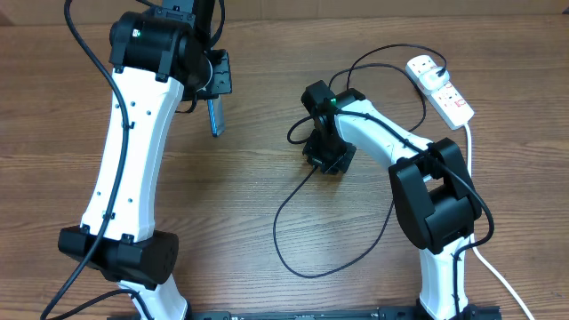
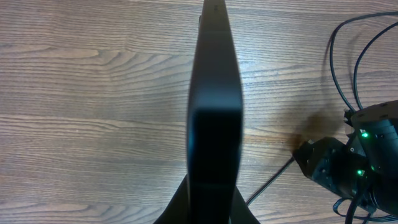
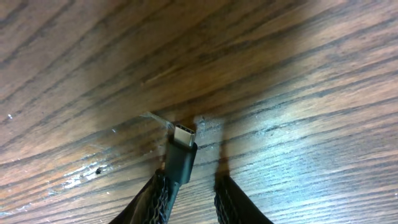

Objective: Plug charger to phone and switch on socket
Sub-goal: 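Close the right gripper on the USB-C plug's housing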

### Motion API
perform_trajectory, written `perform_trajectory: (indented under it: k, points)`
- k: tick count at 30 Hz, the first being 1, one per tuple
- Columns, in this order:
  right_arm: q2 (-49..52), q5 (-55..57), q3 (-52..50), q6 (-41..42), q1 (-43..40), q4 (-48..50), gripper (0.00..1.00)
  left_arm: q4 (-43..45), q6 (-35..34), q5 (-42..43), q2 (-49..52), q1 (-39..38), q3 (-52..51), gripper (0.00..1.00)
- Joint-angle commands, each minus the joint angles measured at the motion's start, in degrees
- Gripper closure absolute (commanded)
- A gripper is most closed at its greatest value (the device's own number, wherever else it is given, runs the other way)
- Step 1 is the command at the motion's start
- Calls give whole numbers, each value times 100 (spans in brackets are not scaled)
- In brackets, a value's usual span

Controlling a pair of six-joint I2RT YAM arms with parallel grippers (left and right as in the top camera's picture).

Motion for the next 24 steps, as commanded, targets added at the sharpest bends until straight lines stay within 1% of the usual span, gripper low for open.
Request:
perform_trajectory:
  k: [1,7,9,14,16,24]
  points:
    - [125,90,87,28,52,17,75,42,-122,-68,-72,-24,46,96]
    - [190,85,76,155,81,52,78,42,-122,-68,-72,-26,46,96]
    - [223,74,76,153,81,39,82,44,-122,-68,-72,-31,46,96]
    - [236,57,76,153,81,52,83,39,-122,-68,-72,-31,46,96]
    - [236,31,76,155,81,57,87,42,-122,-68,-72,-31,46,96]
    - [236,33,76,153,81,79,90,39,-122,-68,-72,-31,46,96]
